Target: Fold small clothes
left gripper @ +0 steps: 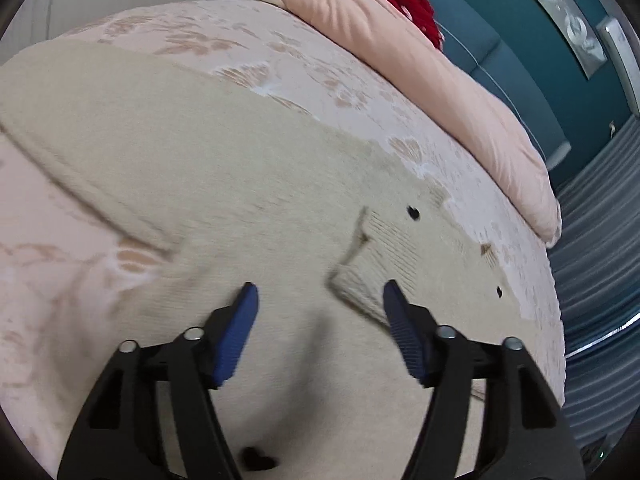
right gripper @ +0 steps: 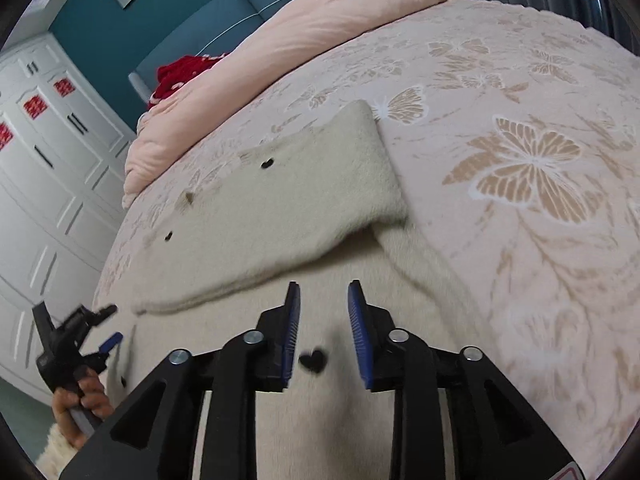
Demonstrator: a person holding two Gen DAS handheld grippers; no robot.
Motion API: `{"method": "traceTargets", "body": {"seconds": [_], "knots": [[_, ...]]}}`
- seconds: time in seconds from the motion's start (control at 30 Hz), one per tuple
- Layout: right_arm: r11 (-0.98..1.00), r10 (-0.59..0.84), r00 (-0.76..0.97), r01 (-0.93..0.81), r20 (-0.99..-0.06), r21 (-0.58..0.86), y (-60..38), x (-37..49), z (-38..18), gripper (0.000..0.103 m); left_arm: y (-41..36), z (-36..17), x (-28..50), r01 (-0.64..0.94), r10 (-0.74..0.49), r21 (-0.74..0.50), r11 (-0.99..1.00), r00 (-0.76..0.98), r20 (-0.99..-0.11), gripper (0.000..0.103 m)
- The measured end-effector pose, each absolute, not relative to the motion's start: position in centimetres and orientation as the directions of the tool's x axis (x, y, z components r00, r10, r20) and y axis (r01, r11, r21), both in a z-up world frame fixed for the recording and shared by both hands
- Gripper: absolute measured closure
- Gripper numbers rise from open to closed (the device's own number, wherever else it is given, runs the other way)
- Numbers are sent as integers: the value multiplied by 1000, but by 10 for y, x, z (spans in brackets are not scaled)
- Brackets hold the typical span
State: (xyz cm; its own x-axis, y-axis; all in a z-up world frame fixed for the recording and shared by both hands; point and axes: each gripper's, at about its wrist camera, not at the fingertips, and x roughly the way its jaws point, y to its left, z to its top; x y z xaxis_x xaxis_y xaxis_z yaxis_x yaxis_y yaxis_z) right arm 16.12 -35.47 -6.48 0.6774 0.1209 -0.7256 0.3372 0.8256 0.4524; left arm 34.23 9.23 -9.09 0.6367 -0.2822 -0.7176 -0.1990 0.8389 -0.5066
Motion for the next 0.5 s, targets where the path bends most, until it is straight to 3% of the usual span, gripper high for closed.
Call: {"method": "traceTargets", "body": {"seconds": [0.07,0.2,0.3,0.37,0.47,0.5], "knots": [[857,142,659,291,-738,425,-325,137,-64,56,145,-85,328,-284,-211,-507,814,668,-713,21],[896,185,619,212,-763,390,-269,100,-73,52,269,-83,319,-527,3,-453,719,654,-756,10],[907,191,587,202,-787,370,-239,89,-83,42,356,-86,326,-685,143,-413,601,600,-787,9],[896,182,587,231,-789,379,-229,87,-86,33,401,-92,332,-738,173,-424,525,580,-796,9],[876,169,577,283,-799,390,-224,92,-87,23,434,-99,347,-763,201,-408,502,562,-803,14],[875,164,567,294,-807,385,-222,95,-87,20,434,-96,355,-765,228,-366,530,544,-808,34]]}}
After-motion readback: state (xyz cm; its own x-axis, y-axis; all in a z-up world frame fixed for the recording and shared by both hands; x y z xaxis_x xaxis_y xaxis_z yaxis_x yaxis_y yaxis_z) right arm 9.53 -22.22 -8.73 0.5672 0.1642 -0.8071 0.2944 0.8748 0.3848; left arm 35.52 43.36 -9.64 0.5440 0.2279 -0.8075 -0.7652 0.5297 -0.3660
